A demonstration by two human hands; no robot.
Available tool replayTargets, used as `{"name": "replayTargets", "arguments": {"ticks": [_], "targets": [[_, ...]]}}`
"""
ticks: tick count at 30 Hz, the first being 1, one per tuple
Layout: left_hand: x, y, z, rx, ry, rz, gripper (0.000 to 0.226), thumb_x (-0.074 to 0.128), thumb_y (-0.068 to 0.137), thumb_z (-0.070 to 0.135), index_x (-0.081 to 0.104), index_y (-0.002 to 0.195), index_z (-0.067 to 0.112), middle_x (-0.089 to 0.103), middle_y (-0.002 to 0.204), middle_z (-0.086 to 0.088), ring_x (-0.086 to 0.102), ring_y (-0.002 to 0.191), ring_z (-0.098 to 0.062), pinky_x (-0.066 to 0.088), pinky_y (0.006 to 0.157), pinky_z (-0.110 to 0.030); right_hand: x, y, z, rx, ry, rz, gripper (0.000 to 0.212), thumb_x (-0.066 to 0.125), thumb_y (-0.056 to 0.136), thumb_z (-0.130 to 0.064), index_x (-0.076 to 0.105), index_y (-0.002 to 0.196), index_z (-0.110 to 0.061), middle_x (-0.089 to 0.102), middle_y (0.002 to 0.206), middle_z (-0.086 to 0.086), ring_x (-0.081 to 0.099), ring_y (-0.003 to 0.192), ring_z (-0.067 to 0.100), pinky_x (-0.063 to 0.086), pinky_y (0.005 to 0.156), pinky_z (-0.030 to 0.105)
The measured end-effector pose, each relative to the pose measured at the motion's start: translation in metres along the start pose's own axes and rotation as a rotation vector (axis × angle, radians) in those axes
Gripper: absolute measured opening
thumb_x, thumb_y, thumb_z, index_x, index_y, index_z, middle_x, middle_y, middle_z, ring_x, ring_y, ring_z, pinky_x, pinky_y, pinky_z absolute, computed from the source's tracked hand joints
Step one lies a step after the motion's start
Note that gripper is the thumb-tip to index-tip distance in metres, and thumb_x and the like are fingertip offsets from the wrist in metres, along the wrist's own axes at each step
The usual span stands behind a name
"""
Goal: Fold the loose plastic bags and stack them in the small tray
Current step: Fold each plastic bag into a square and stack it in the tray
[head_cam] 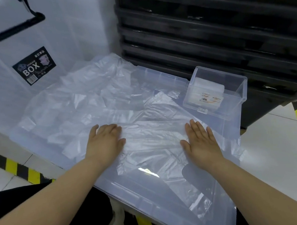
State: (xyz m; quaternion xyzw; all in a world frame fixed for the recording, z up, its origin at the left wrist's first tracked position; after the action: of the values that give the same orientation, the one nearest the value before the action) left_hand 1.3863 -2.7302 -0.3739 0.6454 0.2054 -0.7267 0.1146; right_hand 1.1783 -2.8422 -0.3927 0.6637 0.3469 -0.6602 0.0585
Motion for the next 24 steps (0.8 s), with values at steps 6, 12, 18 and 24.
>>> {"name": "replayTargets", "arguments": {"ticks": [6, 12, 18, 24], "targets": [[-0.012, 0.024, 0.020, 0.038, -0.027, -0.047, 0.044, 0.051, 0.088, 0.048, 0.050, 0.127, 0.027, 0.057, 0.118, 0.005, 0.038, 0.121, -0.016, 0.016, 0.096, -0.030, -0.002, 0.001, 0.000, -0.012, 0.024, 0.002, 0.058, 0.017, 0.101, -0.038, -0.009, 0.147, -0.017, -0.018, 0.155, 0.000, -0.017, 0.142, 0.012, -0.016, 0.112, 0.030], [-0.016, 0.049, 0.040, 0.083, 0.047, -0.249, 0.028, 0.057, 0.086, 0.041, 0.059, 0.106, 0.021, 0.056, 0.101, 0.005, 0.046, 0.110, -0.018, 0.024, 0.093, -0.030, -0.003, 0.001, 0.003, -0.032, 0.023, 0.007, 0.058, 0.018, 0.100, -0.039, -0.009, 0.147, -0.018, -0.018, 0.155, -0.001, -0.017, 0.142, 0.013, -0.016, 0.112, 0.031], [-0.025, 0.046, 0.040, 0.103, -0.168, -0.296, 0.021, 0.060, 0.087, 0.031, 0.061, 0.098, 0.013, 0.051, 0.091, 0.003, 0.050, 0.091, -0.018, 0.034, 0.071, -0.023, -0.006, 0.002, 0.006, -0.035, 0.038, 0.034, 0.058, 0.022, 0.100, -0.040, -0.004, 0.148, -0.019, -0.014, 0.155, -0.002, -0.015, 0.142, 0.012, -0.015, 0.112, 0.031], [-0.040, 0.021, 0.037, 0.015, -0.643, -0.288, 0.023, 0.067, 0.083, 0.022, 0.053, 0.066, 0.016, 0.053, 0.065, 0.004, 0.049, 0.061, -0.008, 0.035, 0.046, -0.008, -0.016, -0.001, 0.007, -0.053, 0.082, 0.176, 0.061, 0.027, 0.099, -0.038, -0.004, 0.148, -0.019, -0.014, 0.155, 0.000, -0.014, 0.143, 0.013, -0.017, 0.111, 0.028]]}}
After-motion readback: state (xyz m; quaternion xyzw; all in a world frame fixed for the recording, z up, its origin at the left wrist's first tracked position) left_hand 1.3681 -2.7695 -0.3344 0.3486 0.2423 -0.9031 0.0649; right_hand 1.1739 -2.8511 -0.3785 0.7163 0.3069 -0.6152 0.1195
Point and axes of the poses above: each hand's wrist, its own y-axis towards the middle knuckle, its own x-axis out of the palm, z = x × y, the point moved 5 cm from there along y, towards the middle knuckle
